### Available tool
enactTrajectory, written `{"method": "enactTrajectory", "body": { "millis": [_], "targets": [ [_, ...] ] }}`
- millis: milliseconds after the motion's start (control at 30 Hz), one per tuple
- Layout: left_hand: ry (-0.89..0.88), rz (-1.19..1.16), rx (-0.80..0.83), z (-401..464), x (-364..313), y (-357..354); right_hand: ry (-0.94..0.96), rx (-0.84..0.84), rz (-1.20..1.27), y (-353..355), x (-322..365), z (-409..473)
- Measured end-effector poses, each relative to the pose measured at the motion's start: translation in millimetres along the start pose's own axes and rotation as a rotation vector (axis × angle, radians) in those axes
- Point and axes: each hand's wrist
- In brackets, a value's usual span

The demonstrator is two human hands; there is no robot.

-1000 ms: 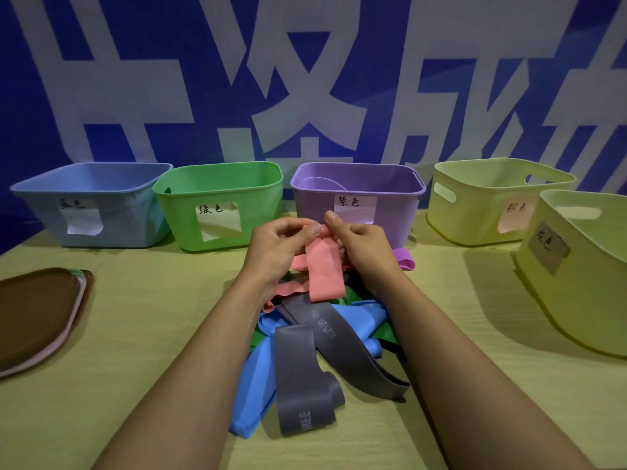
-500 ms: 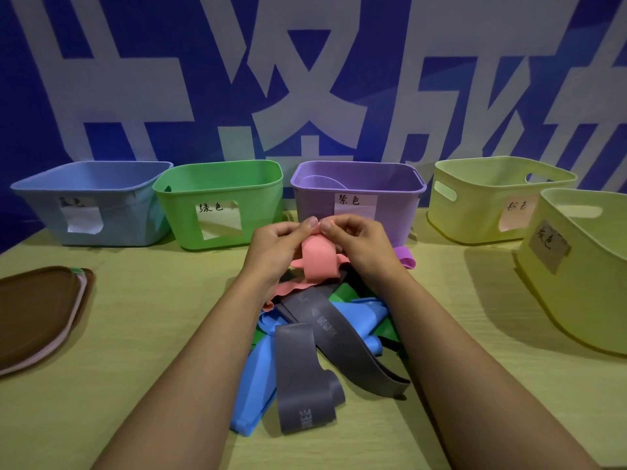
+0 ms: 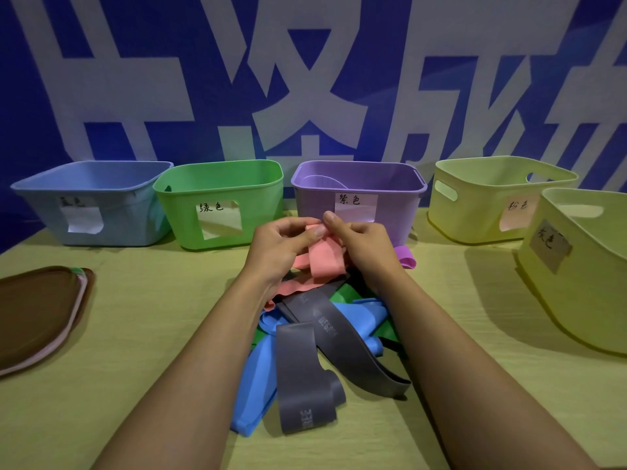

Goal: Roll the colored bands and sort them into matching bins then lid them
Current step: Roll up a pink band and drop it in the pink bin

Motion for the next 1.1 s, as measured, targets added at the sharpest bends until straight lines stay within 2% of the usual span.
{"method": "enactTrajectory", "body": {
  "millis": [200,400,633,833,967,1100],
  "targets": [
    [0.034,-0.050,0.003,2,1,2,0.045,0.026,0.087,-1,-4,5],
    [0.155,-0.097,0.029,-5,-8,-5,0.082,0.056,0.175,-1,-2,5],
    [0.123,-0.092,0.004,-1,-1,-1,0.051,0.101,0.204,-1,3,-2],
    [0.091,-0.088,0.007,-2,-2,0,-0.042,0.081,-0.025,-1,8,-8],
    [0.064,-0.059,0.022,-4,-3,0,-0.062,0.002,-0.003,0,15,-13],
    [0.060,-0.060,0.029,-5,-4,-2,-0.073,0.003,0.028,0,9,-10]
  ]
}}
Point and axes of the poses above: each hand's wrist, its own z-axis towards the middle knuckle, its own y-axis out of the back of the hand, x = y × z, and after that the axes turned 5 degrees about -z, right-handed
